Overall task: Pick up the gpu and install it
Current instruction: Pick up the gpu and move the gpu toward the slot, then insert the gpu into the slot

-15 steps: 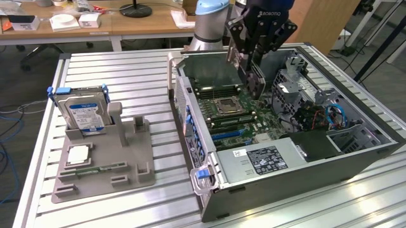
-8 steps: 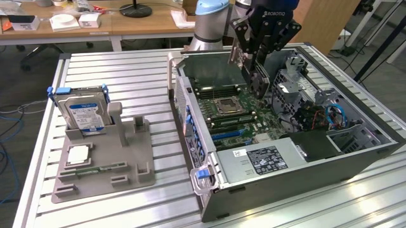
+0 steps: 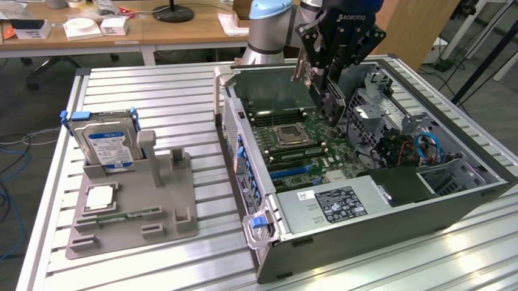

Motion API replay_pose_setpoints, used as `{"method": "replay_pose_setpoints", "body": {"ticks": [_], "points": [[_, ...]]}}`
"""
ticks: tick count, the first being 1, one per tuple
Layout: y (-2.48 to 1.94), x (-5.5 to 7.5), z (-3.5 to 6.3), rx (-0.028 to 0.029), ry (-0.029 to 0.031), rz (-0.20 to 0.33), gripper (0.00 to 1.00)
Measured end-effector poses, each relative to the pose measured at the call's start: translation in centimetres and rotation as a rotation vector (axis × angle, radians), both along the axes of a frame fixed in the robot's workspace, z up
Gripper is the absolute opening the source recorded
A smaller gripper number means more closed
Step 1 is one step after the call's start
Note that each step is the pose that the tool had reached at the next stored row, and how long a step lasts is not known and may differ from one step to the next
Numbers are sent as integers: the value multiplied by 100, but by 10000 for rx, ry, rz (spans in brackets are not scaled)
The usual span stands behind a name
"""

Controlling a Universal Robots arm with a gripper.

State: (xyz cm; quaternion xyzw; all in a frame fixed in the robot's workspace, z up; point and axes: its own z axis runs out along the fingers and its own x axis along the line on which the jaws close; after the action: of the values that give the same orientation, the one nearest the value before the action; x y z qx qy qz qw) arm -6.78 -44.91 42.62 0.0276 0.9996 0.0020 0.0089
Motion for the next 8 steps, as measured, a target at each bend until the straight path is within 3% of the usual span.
{"method": "replay_pose_setpoints", "body": {"ticks": [8], "points": [[0, 0, 0, -1, 1, 1, 26]]}}
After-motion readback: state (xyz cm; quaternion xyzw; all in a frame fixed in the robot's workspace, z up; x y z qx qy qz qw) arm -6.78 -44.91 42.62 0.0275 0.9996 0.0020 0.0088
